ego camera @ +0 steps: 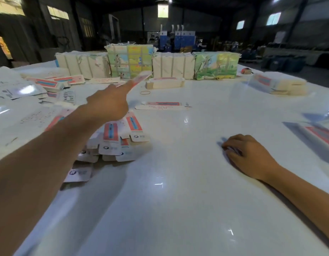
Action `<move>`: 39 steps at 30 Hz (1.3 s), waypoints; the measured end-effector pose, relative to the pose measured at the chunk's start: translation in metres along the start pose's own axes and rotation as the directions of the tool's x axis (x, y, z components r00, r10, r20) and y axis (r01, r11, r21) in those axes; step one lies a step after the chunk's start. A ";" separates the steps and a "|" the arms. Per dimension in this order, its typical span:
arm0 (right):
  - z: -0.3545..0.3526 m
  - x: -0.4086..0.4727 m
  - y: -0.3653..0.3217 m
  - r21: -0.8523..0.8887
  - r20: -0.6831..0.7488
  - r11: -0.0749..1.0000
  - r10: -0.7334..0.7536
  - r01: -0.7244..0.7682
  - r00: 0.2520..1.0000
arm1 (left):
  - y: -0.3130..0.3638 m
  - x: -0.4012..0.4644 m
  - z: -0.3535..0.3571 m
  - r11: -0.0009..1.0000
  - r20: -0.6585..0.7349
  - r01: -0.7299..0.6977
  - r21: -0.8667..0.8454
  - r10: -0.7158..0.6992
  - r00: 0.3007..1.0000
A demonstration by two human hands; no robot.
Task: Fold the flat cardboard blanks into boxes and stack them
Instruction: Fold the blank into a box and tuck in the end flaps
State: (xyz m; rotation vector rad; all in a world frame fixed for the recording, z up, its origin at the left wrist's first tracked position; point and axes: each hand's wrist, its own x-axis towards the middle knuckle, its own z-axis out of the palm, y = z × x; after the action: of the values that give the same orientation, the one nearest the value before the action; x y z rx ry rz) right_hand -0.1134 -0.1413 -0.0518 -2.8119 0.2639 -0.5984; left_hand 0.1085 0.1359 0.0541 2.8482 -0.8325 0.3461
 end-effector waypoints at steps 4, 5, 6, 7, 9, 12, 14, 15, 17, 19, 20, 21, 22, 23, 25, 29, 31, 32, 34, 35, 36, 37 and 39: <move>-0.006 -0.001 0.001 -0.018 0.033 0.999 0.033 -0.032 0.999 | 0.096 -0.056 0.037 0.929 -0.034 -0.362 -0.081 0.361 0.932; -0.008 -0.002 0.000 -0.002 0.021 1.000 0.030 -0.030 0.999 | 0.115 -0.069 0.054 0.902 -0.036 -0.430 -0.048 0.429 0.903; -0.010 -0.003 -0.001 0.020 0.000 1.000 0.021 -0.021 1.000 | 0.130 -0.080 0.070 0.871 -0.036 -0.490 -0.003 0.490 0.871; -0.011 -0.004 -0.001 0.042 -0.018 0.999 0.016 -0.015 1.000 | 0.140 -0.087 0.083 0.850 -0.036 -0.526 0.023 0.526 0.850; -0.013 -0.005 0.000 0.071 -0.013 0.997 0.030 -0.029 0.999 | 0.147 -0.092 0.098 0.834 -0.068 -0.550 0.036 0.552 0.831; -0.011 -0.004 0.004 0.041 0.014 0.999 0.033 -0.034 0.999 | 0.141 -0.093 0.100 0.826 -0.141 -0.563 0.021 0.560 0.816; -0.010 -0.003 0.007 0.047 0.008 0.998 0.034 -0.035 0.999 | 0.139 -0.093 0.099 0.829 -0.142 -0.558 -0.023 0.550 0.823; -0.009 -0.004 0.007 0.053 0.000 0.998 0.034 -0.034 0.999 | 0.140 -0.093 0.098 0.831 -0.137 -0.554 -0.043 0.545 0.827; -0.008 -0.003 0.009 0.056 -0.003 0.998 0.039 -0.038 0.999 | 0.140 -0.091 0.096 0.838 -0.121 -0.543 -0.056 0.534 0.837; -0.007 -0.001 0.012 0.044 0.003 0.997 0.059 -0.059 0.998 | 0.138 -0.086 0.095 0.842 -0.127 -0.535 -0.062 0.525 0.841; -0.007 0.000 0.013 0.048 -0.010 0.995 0.089 -0.089 0.996 | 0.136 -0.083 0.094 0.845 -0.140 -0.531 -0.067 0.519 0.843; -0.007 0.001 0.014 0.068 -0.056 0.990 0.125 -0.121 0.991 | 0.133 -0.080 0.093 0.846 -0.157 -0.526 -0.083 0.510 0.846; -0.008 0.002 0.015 0.113 -0.135 0.982 0.168 -0.153 0.977 | 0.131 -0.078 0.092 0.847 -0.177 -0.518 -0.116 0.496 0.850; -0.011 0.001 0.016 0.183 -0.233 0.966 0.225 -0.185 0.946 | 0.129 -0.075 0.089 0.848 -0.194 -0.503 -0.167 0.472 0.860; -0.016 -0.002 0.011 0.346 -0.396 0.922 0.313 -0.175 0.863 | 0.122 -0.070 0.085 0.845 -0.201 -0.448 -0.291 0.404 0.892; -0.017 -0.008 -0.005 0.344 -0.414 0.936 0.083 0.071 0.907 | 0.123 -0.070 0.084 0.865 -0.208 -0.424 -0.269 0.378 0.902; -0.014 -0.008 -0.010 0.356 -0.361 0.928 0.028 0.110 0.932 | 0.126 -0.072 0.085 0.862 -0.222 -0.454 -0.226 0.408 0.886; -0.013 -0.008 -0.011 0.393 -0.352 0.914 0.048 0.101 0.935 | 0.127 -0.073 0.086 0.860 -0.222 -0.460 -0.220 0.414 0.883; -0.012 -0.008 -0.011 0.533 -0.321 0.845 0.144 0.053 0.936 | 0.128 -0.074 0.086 0.864 -0.218 -0.454 -0.218 0.411 0.885; -0.012 -0.008 -0.011 0.607 -0.287 0.794 0.187 0.027 0.940 | 0.128 -0.075 0.085 0.867 -0.219 -0.454 -0.205 0.411 0.885; -0.011 -0.008 -0.010 0.664 -0.248 0.747 0.219 0.001 0.944 | 0.129 -0.076 0.085 0.870 -0.224 -0.457 -0.183 0.416 0.881; -0.010 -0.007 -0.009 0.704 -0.208 0.710 0.245 -0.029 0.947 | 0.130 -0.077 0.086 0.871 -0.232 -0.466 -0.154 0.427 0.874; -0.008 -0.005 -0.007 0.714 -0.142 0.693 0.281 -0.099 0.949 | 0.131 -0.080 0.086 0.865 -0.248 -0.493 -0.093 0.460 0.853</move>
State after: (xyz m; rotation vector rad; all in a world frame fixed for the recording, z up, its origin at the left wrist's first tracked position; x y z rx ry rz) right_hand -0.1203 -0.1353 -0.0443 -1.9401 0.2940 -0.7901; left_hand -0.0131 0.0490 -0.0388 2.3707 -1.4469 0.6112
